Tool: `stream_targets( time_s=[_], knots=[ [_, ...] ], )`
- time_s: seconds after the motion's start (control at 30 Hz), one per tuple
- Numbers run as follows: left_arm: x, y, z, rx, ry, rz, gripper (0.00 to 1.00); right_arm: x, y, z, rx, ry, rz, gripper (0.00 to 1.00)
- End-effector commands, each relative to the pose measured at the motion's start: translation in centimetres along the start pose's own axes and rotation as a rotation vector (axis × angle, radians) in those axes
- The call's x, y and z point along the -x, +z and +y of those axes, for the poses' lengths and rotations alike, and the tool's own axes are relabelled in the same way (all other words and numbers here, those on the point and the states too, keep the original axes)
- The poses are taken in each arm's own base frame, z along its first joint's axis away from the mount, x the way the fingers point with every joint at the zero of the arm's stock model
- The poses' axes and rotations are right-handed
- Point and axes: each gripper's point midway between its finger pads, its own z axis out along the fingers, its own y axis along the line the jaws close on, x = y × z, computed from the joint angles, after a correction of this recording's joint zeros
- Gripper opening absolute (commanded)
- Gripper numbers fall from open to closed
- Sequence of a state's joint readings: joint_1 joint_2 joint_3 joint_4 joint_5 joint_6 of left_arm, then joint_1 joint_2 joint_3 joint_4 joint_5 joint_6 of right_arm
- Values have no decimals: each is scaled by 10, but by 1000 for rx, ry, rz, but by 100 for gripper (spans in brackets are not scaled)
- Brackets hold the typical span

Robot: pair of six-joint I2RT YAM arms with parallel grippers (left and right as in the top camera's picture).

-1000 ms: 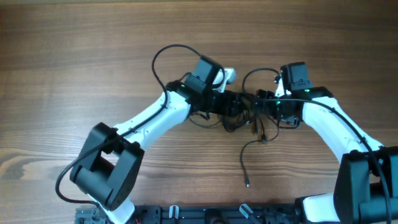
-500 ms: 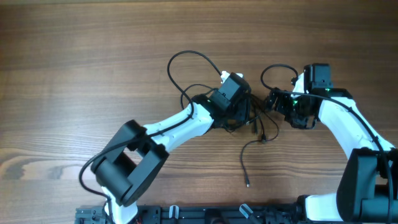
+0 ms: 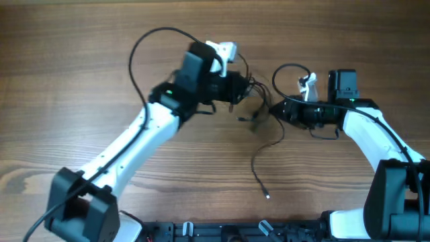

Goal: Untangle cables

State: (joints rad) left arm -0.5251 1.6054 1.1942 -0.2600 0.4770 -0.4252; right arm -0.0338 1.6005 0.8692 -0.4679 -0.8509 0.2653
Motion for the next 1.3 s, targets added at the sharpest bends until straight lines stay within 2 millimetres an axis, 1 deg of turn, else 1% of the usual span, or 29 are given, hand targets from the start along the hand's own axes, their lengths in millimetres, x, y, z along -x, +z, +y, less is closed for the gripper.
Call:
stream_targets(
  time_s=[0.0, 0.03, 0.07, 0.1, 0.13, 0.17, 0.23, 0.3, 0.37, 0.4, 0.43, 0.47, 0.5, 0.6, 0.63, 0.67, 0.7, 0.73, 0.77, 0.87, 0.9, 0.93, 0.97, 1.0, 1.03, 1.07, 1.1, 1.17, 1.27],
  knots=[
    [-11, -19, -9, -221, 74, 109, 4, 7, -8, 51, 273, 33, 18, 24],
    [-15, -20, -3, -209, 84, 124, 4, 8, -13, 68, 365, 6, 29, 26],
    [-20, -20, 1, -200, 102, 143, 4, 9, -18, 80, 429, -16, 38, 39],
    [-25, -21, 2, -200, 115, 158, 4, 11, -20, 84, 448, -7, 40, 56],
    [-26, -21, 3, -199, 110, 165, 4, 13, -19, 81, 432, 21, 36, 69],
    [-28, -20, 0, -209, 115, 170, 4, 14, -17, 79, 415, 45, 33, 71],
    [-33, -20, -12, -262, 169, 182, 4, 10, -14, 80, 414, 52, 49, 70],
    [-34, -19, -16, -269, 179, 184, 4, 2, -7, 80, 389, 76, 77, 68],
    [-34, -18, -17, -271, 182, 182, 4, -7, 7, 76, 318, 92, 98, 65],
    [-35, -19, -19, -286, 181, 186, 4, -8, 14, 74, 275, 104, 95, 65],
    [-36, -20, -23, -309, 180, 193, 4, -6, 20, 71, 236, 125, 81, 61],
    [-37, -21, -25, -322, 178, 198, 4, -3, 23, 72, 221, 137, 66, 56],
    [-38, -21, -24, -320, 176, 200, 4, 1, 24, 77, 231, 138, 55, 49],
    [-40, -22, -23, -317, 169, 210, 4, 11, 25, 86, 256, 121, 19, 47],
    [-41, -21, -22, -309, 167, 211, 4, 14, 25, 82, 238, 120, 1, 47],
    [-40, -20, -16, -275, 164, 207, 6, 18, 26, 77, 208, 124, -20, 47],
    [-41, -17, -5, -208, 153, 209, 12, 27, 28, 61, 118, 81, -88, 53],
    [-42, -16, -2, -196, 148, 214, 16, 29, 28, 57, 95, 65, -103, 54],
    [-43, -17, -2, -193, 145, 218, 25, 29, 29, 55, 84, 69, -105, 54],
    [-44, -15, 0, -192, 141, 222, 35, 27, 29, 53, 78, 86, -97, 54],
    [-45, -14, 2, -187, 139, 224, 37, 26, 29, 52, 75, 89, -94, 55],
    [-45, -13, 4, -178, 137, 225, 42, 24, 29, 50, 69, 99, -86, 54],
    [-46, -9, 11, -145, 134, 226, 47, 20, 30, 47, 56, 111, -71, 54],
    [-47, -5, 16, -122, 128, 231, 49, 16, 30, 41, 25, 108, -66, 54],
    [-52, 2, 23, -90, 102, 247, 51, 15, 30, 22, -69, 122, -80, 55],
    [-55, 8, 31, -49, 65, 257, 50, 16, 28, 5, -162, 146, -107, 55],
    [-59, 15, 39, 3, 42, 263, 50, 17, 25, -8, -231, 157, -132, 54],
    [-62, 29, 62, 148, -2, 244, 51, 20, 22, -15, -274, 154, -155, 54],
    [-58, 39, 84, 275, -72, 193, 52, 19, 22, -16, -279, 158, -149, 54]
  ],
)
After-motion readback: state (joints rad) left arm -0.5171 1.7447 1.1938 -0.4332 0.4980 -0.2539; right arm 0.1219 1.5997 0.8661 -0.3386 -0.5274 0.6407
